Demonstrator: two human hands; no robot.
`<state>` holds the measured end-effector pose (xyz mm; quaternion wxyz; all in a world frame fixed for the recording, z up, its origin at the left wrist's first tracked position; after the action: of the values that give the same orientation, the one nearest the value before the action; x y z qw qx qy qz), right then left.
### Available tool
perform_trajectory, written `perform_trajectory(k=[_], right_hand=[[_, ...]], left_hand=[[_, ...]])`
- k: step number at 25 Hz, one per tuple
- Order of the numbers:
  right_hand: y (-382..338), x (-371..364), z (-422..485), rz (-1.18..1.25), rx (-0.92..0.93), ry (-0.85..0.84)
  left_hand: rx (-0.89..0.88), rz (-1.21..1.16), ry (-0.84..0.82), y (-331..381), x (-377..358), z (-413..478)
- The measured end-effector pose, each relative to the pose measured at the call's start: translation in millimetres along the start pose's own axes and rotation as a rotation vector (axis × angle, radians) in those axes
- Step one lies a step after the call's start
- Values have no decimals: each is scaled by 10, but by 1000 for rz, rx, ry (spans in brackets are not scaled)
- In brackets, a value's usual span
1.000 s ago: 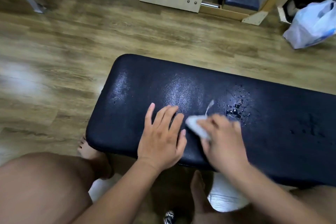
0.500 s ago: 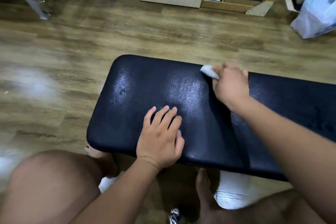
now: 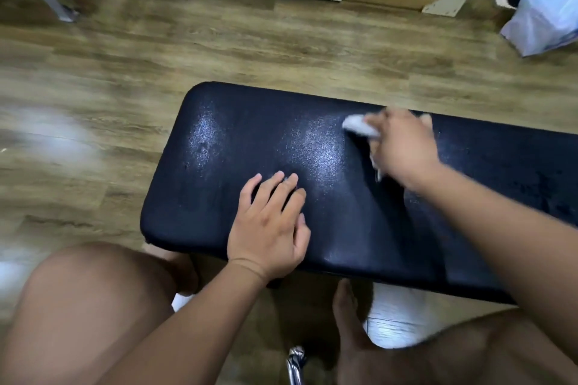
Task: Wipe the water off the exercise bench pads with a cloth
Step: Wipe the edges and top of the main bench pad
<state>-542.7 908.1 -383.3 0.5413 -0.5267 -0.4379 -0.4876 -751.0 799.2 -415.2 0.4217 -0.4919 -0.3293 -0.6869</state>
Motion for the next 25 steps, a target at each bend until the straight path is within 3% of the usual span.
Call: perform_trajectory(k=[2,4,6,9,11,14,16,20,22,23,25], right_hand=[[17,-50,357,82,-145,-24],[-84,-3,105,117,-193,-6],[-284,13,-607,164,-82,5],[-604,-8,-1803,184,136,-110],[-585,46,-2013,124,190,-128],[-462,61,-1695,147,-125,-47],[-804,-43,-1513,162,-240,-53],[-2433,-294,-1165,257,43,-48],[-3142,-448,-1037,349,159,-212],[-3337,-504,-1005,352,214,-257],[-3309,-487,-1112,346,336,-183]], left_hand=[[-2,-6,-7,11,-4,0],[-2,-22,-23,19,-4,11],[32,-44,-5,-23,29,35],[52,-144,63,-87,96,-4],[29,-276,86,-82,152,22],[144,-523,107,-402,318,-80],[218,-479,162,-802,471,-301],[438,-369,289,-1510,690,-748],[551,-402,325,-1685,741,-918],[600,-399,345,-1752,772,-974],[626,-341,369,-1806,819,-1017]])
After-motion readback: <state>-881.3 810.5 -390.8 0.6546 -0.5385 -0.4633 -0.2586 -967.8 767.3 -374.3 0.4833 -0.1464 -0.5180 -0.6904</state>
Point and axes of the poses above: each hand's wrist, its own z-axis towards the middle knuckle, its own x-axis out of the back of the hand, y = z × x, the point moved 7 cm from there along z, towards the middle knuckle, and after that the axes turned 8 degrees about z, right-handed, at the moved point
